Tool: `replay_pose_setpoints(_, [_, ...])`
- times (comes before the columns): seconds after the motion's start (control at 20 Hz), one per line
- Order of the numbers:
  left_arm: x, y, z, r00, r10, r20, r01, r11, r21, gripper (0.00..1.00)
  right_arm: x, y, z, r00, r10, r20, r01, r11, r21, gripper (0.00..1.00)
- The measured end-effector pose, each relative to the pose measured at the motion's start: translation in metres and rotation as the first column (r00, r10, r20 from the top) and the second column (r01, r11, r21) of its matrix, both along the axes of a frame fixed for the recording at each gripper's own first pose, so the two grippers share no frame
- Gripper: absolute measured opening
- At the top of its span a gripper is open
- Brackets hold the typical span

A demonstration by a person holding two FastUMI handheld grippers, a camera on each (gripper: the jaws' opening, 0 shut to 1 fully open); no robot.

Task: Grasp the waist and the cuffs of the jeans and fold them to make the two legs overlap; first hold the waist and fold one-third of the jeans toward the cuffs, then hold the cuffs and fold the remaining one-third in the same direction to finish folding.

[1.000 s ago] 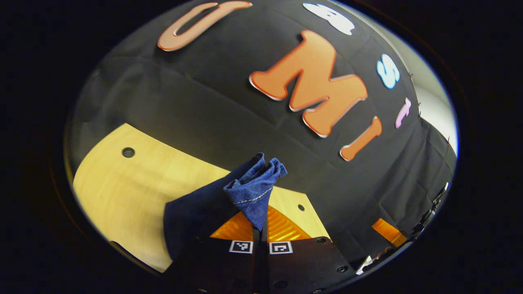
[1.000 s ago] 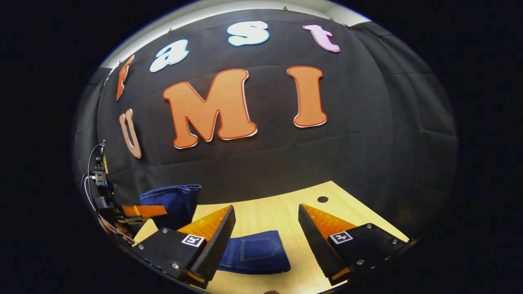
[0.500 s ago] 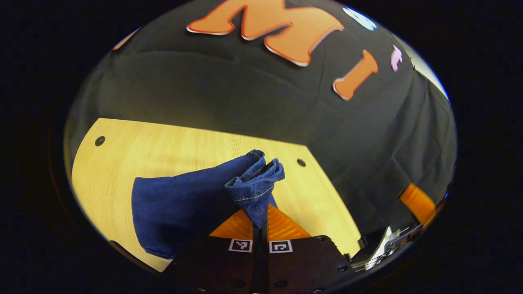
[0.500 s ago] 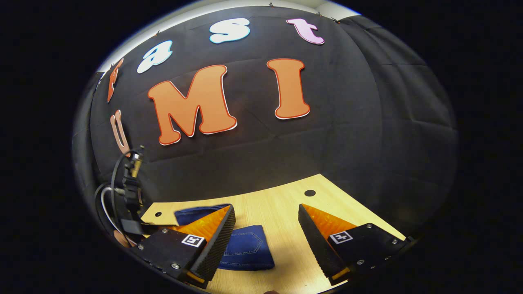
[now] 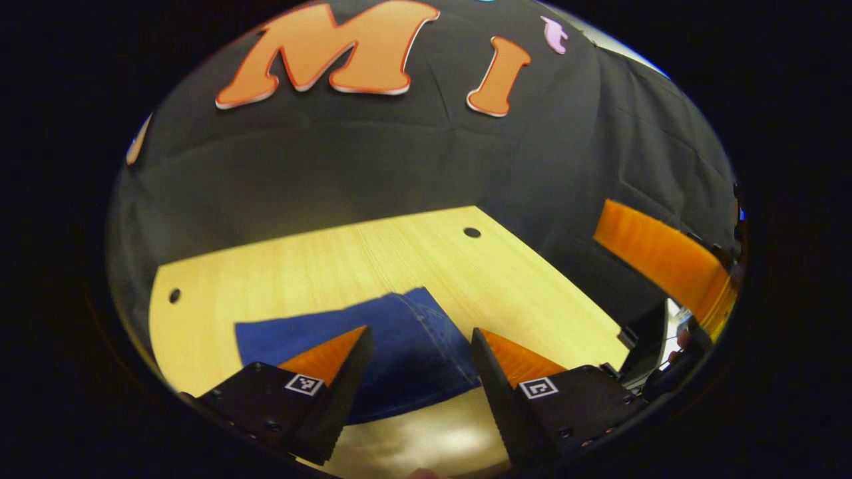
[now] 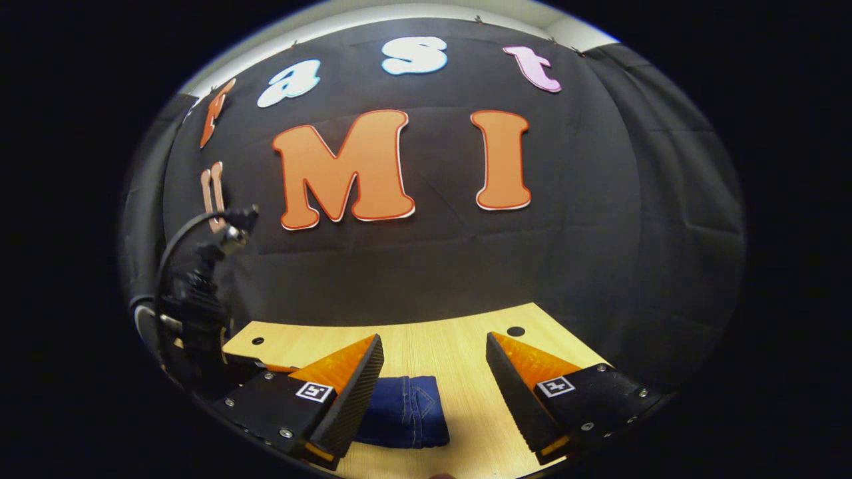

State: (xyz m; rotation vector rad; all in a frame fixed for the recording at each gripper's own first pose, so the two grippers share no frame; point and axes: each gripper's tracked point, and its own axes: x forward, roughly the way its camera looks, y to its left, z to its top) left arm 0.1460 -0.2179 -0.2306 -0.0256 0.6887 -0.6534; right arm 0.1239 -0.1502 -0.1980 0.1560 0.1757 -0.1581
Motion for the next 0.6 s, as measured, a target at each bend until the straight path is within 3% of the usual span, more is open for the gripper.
replay_pose_setpoints(0.2, [0.004, 0.034, 0.051, 0.982, 0.087, 0.166, -0.088, 0.996, -0.002, 0.95, 0.004, 0.026, 0.022, 0.997, 0.046, 0.058, -0.044, 0.998, -0.041, 0.95])
replay_pose_setpoints(0.35, [0.006, 0.063, 0.099, 0.941, 0.159, 0.298, -0.159, 0.987, -0.025, 0.96, 0.005, 0.045, 0.041, 0.991, 0.077, 0.11, -0.067, 0.993, -0.097, 0.95])
replay_pose_setpoints(0.5, [0.005, 0.091, 0.155, 0.865, 0.249, 0.436, -0.244, 0.967, -0.069, 0.96, 0.007, 0.064, 0.057, 0.983, 0.11, 0.147, -0.091, 0.987, -0.133, 0.95])
replay_pose_setpoints(0.6, [0.004, 0.113, 0.192, 0.795, 0.321, 0.515, -0.309, 0.944, -0.112, 0.95, 0.006, 0.076, 0.068, 0.977, 0.133, 0.169, -0.112, 0.985, -0.131, 0.95])
